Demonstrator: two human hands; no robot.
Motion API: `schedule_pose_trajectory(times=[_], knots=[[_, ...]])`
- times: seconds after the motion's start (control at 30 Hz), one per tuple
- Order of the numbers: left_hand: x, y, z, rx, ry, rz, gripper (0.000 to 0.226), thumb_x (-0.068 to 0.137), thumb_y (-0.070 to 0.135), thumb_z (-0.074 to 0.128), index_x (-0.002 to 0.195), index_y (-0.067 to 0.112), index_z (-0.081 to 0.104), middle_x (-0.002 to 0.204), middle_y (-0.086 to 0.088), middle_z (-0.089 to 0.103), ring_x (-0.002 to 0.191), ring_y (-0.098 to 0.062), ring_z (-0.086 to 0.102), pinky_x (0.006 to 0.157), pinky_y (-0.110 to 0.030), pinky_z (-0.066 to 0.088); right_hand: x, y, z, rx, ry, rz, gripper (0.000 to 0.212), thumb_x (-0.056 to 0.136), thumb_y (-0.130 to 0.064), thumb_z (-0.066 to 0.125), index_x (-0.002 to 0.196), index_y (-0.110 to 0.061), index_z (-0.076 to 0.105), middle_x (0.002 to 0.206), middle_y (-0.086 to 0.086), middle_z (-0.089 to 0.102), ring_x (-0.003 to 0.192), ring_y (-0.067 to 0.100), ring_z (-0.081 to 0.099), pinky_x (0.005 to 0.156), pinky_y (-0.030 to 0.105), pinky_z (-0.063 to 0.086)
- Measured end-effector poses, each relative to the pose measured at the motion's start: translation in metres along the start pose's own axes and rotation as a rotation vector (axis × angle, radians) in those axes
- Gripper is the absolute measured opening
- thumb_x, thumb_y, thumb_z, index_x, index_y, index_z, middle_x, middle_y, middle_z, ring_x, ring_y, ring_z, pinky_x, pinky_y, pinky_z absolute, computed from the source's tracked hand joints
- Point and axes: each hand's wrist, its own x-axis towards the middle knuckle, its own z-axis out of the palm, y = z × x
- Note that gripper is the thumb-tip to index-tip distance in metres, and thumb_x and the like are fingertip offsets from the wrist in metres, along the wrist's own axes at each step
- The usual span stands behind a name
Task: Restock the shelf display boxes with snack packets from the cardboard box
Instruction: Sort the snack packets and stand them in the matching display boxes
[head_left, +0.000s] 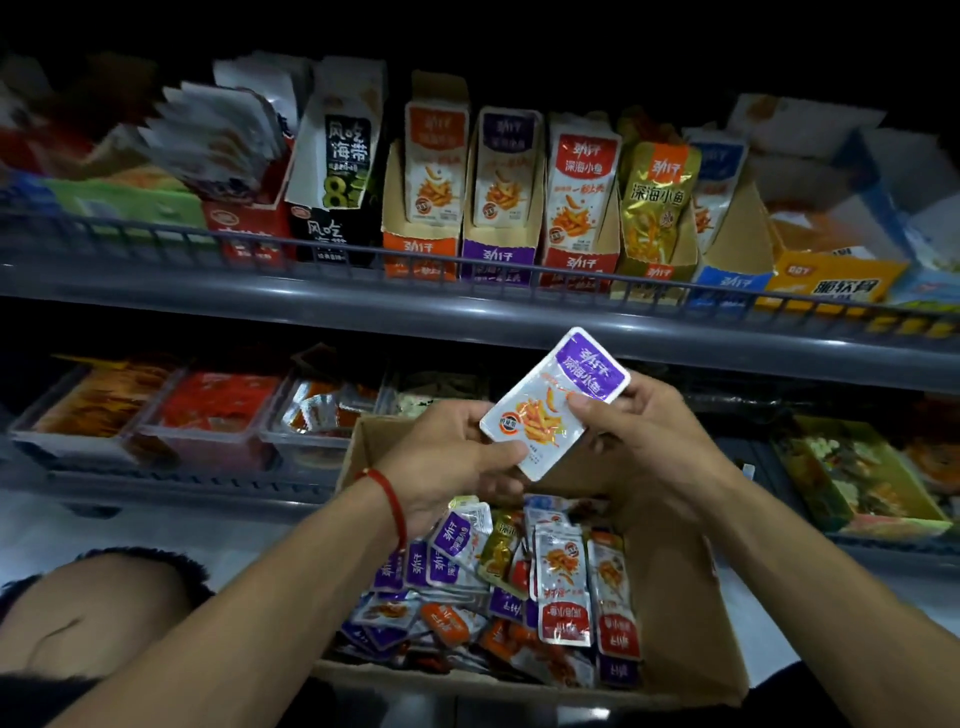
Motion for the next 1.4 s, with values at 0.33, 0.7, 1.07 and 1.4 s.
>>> schedule_pose_trajectory(times=[0.33, 0.7, 1.07, 1.4], knots=[[-0.012, 0.04, -0.026, -0.326, 0.061, 0.27, 0.026, 0.09, -0.003, 0.065, 0.116, 0.003, 0.067, 0.106, -0.017, 0.075, 0.094, -0.025, 0.073, 0.078, -0.034, 0.061, 0.027, -0.071, 0.011, 0.051, -0.011, -0.055, 0.024, 0.092, -0.014, 0.068, 0.112, 0.0, 0.068, 0.084, 0.006, 0.073, 0.066, 0.01, 0.058, 0.06, 0.019, 0.05], [0.006, 0.069, -0.064, -0.26, 0.258, 0.267, 0.021, 0.095, 0.02, 0.067, 0.117, 0.021, 0.067, 0.107, -0.006, 0.076, 0.1, -0.021, 0.072, 0.081, -0.034, 0.061, 0.084, -0.169, 0.009, -0.436, 0.182, -0.397, 0.008, 0.099, -0.021, 0.064, 0.094, -0.02, 0.07, 0.087, -0.003, 0.072, 0.072, 0.004, 0.064, 0.064, 0.023, 0.052], [0.015, 0.066, -0.081, -0.22, 0.391, 0.244, 0.029, 0.089, 0.01, 0.071, 0.112, 0.025, 0.06, 0.107, -0.009, 0.072, 0.093, -0.024, 0.073, 0.07, -0.03, 0.06, 0.179, -0.214, 0.039, -1.097, 0.318, -0.653, 0.028, 0.101, -0.021, 0.06, 0.128, -0.015, 0.066, 0.131, 0.005, 0.065, 0.11, 0.005, 0.053, 0.085, 0.017, 0.041], [0.015, 0.067, -0.075, -0.193, 0.346, 0.258, 0.035, 0.088, 0.01, 0.071, 0.116, 0.026, 0.057, 0.1, -0.006, 0.072, 0.088, -0.022, 0.072, 0.077, -0.039, 0.063, 0.214, -0.176, 0.05, -1.28, 0.294, -0.511, 0.029, 0.101, -0.03, 0.059, 0.13, -0.024, 0.062, 0.13, 0.006, 0.065, 0.119, 0.025, 0.061, 0.098, 0.042, 0.053]])
